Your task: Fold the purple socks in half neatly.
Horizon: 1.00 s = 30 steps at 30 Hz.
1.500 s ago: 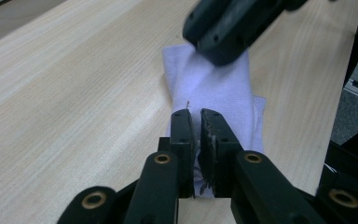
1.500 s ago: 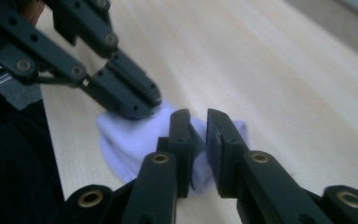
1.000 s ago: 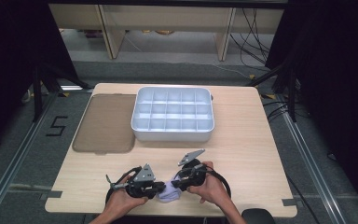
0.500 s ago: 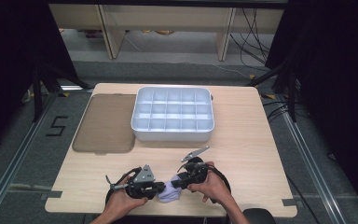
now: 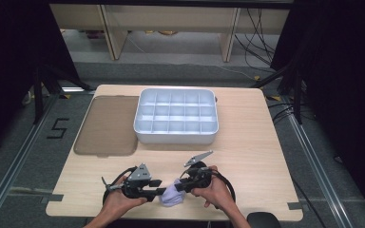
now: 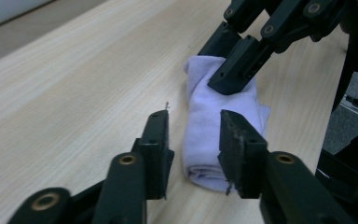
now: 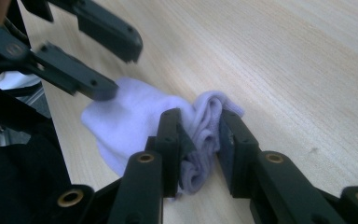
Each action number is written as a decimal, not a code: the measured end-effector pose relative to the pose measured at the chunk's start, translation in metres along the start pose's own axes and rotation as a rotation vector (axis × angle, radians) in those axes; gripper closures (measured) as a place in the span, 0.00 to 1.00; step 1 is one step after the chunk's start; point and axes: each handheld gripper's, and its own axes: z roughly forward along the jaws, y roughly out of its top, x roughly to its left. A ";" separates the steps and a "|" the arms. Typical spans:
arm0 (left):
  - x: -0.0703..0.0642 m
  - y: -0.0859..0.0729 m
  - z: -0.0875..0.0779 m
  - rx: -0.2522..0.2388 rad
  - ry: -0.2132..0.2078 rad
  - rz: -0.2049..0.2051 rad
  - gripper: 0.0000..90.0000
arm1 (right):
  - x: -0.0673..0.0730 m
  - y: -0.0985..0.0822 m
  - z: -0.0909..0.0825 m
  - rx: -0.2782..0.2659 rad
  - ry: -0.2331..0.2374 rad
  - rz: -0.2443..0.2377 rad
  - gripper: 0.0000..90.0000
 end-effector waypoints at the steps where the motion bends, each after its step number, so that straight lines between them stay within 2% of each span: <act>1: 0.000 0.000 0.000 0.000 0.000 0.000 0.65 | 0.000 0.000 0.000 0.000 0.000 0.000 0.80; 4: 0.003 -0.002 -0.005 0.007 0.008 -0.020 0.61 | 0.002 0.000 0.000 -0.005 -0.022 -0.006 0.81; 6: 0.005 -0.006 -0.007 0.014 0.005 -0.027 0.54 | 0.003 0.001 -0.001 0.004 -0.016 -0.018 0.81; 7: 0.006 -0.009 -0.009 0.012 0.004 -0.046 0.54 | 0.003 0.001 -0.001 0.003 -0.023 -0.024 0.81; 8: 0.008 -0.011 -0.011 0.022 0.008 -0.040 0.52 | 0.003 0.001 -0.001 0.003 -0.021 -0.036 0.81; 9: 0.009 -0.013 -0.012 0.025 0.003 -0.060 0.50 | 0.005 0.001 -0.001 0.005 -0.024 -0.032 0.81; 10: 0.011 -0.014 -0.014 0.035 0.009 -0.048 0.49 | 0.006 0.001 -0.002 0.008 -0.034 -0.036 0.81; 11: 0.010 -0.017 -0.015 0.025 0.007 -0.079 0.48 | 0.007 0.001 -0.001 0.007 -0.026 -0.034 0.81; 12: 0.011 -0.018 -0.017 0.029 0.010 -0.079 0.46 | 0.006 0.002 0.000 -0.003 -0.024 -0.074 0.81; 14: 0.013 -0.021 -0.020 0.038 0.015 -0.080 0.44 | 0.007 0.002 -0.001 -0.001 -0.037 -0.070 0.81; 16: 0.015 -0.023 -0.023 0.039 0.021 -0.071 0.42 | 0.007 0.002 -0.001 0.000 -0.027 -0.080 0.81; 17: 0.016 -0.025 -0.024 0.043 0.031 -0.085 0.41 | 0.007 0.002 -0.002 0.000 -0.038 -0.081 0.81; 18: 0.018 -0.026 -0.025 0.049 0.038 -0.068 0.40 | 0.008 0.002 -0.002 -0.001 -0.036 -0.088 0.81; 19: 0.020 -0.028 -0.026 0.057 0.052 -0.081 0.39 | 0.009 0.002 -0.002 -0.001 -0.041 -0.090 0.81; 20: 0.021 -0.028 -0.027 0.061 0.050 -0.073 0.38 | 0.009 0.002 -0.002 0.000 -0.047 -0.093 0.81; 21: 0.022 -0.030 -0.028 0.056 0.063 -0.088 0.37 | 0.009 0.002 -0.002 -0.001 -0.046 -0.095 0.81; 23: 0.025 -0.032 -0.032 0.073 0.082 -0.069 0.36 | 0.012 0.002 -0.004 -0.006 -0.038 -0.100 0.81; 26: 0.026 -0.035 -0.034 0.079 0.096 -0.068 0.35 | 0.012 0.002 -0.006 -0.009 -0.042 -0.111 0.81; 27: 0.028 -0.036 -0.037 0.105 0.104 -0.060 0.35 | 0.013 0.002 -0.006 -0.010 -0.042 -0.112 0.81; 28: 0.029 -0.036 -0.038 0.101 0.109 -0.047 0.34 | 0.013 0.003 -0.006 -0.010 -0.045 -0.118 0.81; 30: 0.030 -0.039 -0.041 0.105 0.128 -0.066 0.33 | 0.014 0.004 -0.006 -0.013 -0.045 -0.138 0.81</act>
